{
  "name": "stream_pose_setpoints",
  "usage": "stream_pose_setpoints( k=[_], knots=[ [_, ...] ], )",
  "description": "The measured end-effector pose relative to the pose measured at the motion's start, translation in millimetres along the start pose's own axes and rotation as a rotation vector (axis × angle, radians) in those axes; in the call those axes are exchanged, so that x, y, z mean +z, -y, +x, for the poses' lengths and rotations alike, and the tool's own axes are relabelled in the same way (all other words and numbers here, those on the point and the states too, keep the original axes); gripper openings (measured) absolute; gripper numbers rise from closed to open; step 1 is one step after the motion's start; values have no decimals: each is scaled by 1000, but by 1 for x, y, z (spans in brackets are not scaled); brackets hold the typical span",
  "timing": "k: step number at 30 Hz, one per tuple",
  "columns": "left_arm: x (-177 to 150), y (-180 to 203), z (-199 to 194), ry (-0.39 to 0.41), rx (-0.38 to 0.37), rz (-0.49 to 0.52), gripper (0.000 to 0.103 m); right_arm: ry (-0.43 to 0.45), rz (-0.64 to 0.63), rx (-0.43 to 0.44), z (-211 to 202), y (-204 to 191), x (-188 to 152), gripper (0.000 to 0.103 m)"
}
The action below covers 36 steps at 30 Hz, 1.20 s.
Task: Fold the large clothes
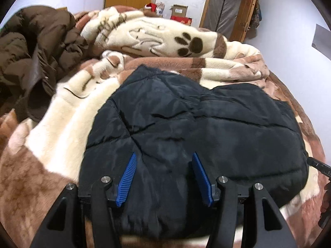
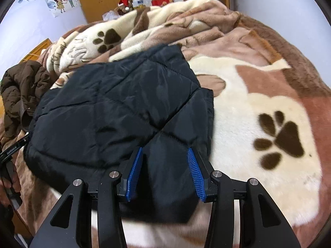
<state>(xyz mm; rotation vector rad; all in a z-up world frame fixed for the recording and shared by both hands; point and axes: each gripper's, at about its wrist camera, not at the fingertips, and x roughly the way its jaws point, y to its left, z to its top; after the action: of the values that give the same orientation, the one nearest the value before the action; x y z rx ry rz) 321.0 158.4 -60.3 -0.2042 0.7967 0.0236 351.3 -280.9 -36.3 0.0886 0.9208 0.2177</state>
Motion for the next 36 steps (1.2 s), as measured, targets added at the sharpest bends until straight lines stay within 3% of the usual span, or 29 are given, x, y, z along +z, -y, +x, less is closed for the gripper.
stream_pose_setpoints(
  k=[17,25,36],
  knots=[
    [-100,60,-151,5,-25,-4,58,47,-34,28,-129,-48,-109,46],
    [-138,87,-193,-5,-33,22,58,62,-49,20,-169,-62,-151,50],
    [-169,98,-227,-10,-31,34,58,45,-105,21,-190,-76,-185,50]
  ],
)
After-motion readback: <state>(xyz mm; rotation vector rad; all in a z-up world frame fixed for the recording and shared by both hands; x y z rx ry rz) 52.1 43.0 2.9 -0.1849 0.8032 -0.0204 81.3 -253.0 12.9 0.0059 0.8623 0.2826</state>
